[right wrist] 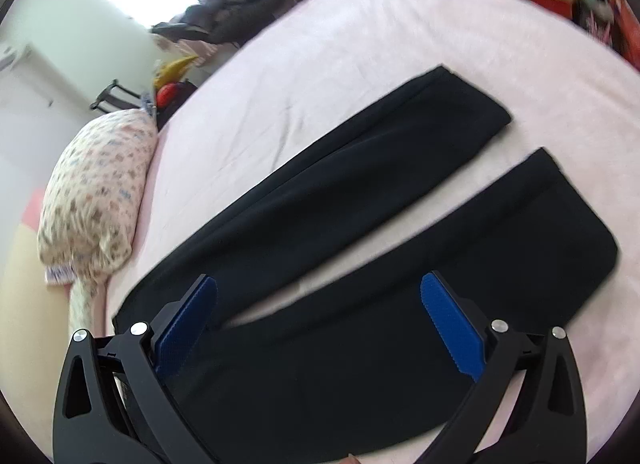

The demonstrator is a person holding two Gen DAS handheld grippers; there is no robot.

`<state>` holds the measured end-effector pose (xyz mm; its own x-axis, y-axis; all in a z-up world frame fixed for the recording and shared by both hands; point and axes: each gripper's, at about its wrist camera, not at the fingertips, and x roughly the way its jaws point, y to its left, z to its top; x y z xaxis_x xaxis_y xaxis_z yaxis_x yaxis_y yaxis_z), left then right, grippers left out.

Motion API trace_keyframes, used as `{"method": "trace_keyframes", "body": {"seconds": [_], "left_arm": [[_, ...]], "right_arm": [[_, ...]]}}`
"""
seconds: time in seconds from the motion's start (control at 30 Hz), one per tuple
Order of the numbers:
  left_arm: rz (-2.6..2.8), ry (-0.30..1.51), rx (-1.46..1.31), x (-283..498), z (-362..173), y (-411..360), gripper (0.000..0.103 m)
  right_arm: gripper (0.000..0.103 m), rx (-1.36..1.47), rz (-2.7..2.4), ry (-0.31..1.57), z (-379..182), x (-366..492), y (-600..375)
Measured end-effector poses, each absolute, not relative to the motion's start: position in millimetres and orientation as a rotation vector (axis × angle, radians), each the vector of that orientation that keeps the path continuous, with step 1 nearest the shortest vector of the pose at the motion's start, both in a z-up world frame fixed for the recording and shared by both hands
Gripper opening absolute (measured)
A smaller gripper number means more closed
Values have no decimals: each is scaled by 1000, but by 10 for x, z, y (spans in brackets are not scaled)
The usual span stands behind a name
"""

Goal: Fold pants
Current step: 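Move the right tool to the trouser leg hem and close on it, then lift the held trouser leg with the right tool and lay it over the other leg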

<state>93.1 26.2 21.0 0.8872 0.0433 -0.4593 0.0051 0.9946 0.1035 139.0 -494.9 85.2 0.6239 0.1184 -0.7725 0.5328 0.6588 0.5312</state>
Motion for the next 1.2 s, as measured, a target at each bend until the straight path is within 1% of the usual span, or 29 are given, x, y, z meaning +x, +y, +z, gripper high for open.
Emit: {"method": "trace_keyframes", "body": {"seconds": [0.17,0.23,0.3,0.37,0.4,0.43,0.5,0.57,0.6,0.63,0.67,0.87,1.0,1.07,1.1,1.13,1.17,1.2], "left_arm": [[11,425,123,881,204,214,101],[-3,429,124,880,183,198,101],[-17,438,127,888,163,183,101],[-34,443,131,898,136,171,101],[-44,444,131,902,132,170,101],[-56,447,130,903,125,170,101],[-77,450,120,906,108,184,101],[-90,452,112,908,91,197,101],[-96,454,108,911,83,197,101],[-96,456,105,914,73,199,101],[-92,456,105,918,71,198,101],[-81,463,120,927,41,168,101],[-90,474,138,939,19,138,101],[-96,479,139,943,11,138,101],[-98,480,139,943,9,138,101],[-98,480,139,942,8,138,101],[-96,479,140,942,8,137,101],[-95,479,139,941,7,138,101]], "right_arm": [[98,941,-360,865,711,1799,-5210],[92,966,-375,877,644,1963,-5295],[89,975,-408,872,574,2126,-5357],[82,938,-451,863,539,2297,-5466],[75,911,-474,852,539,2378,-5479],[71,886,-503,850,522,2475,-5508],[66,873,-508,857,471,2643,-5563],[63,879,-538,866,393,2823,-5617],[60,878,-549,869,358,2883,-5646],[56,866,-572,880,319,2968,-5669],[54,851,-605,885,283,3037,-5687],[54,820,-825,849,158,3272,-5696],[54,702,-922,870,45,3396,-5621],[44,588,-944,894,8,3469,-5555],[35,561,-954,893,-4,3453,-5550],[26,571,-958,877,-14,3389,-5587],[23,593,-955,863,-19,3319,-5635],[16,612,-942,852,-14,3308,-5644]]}}
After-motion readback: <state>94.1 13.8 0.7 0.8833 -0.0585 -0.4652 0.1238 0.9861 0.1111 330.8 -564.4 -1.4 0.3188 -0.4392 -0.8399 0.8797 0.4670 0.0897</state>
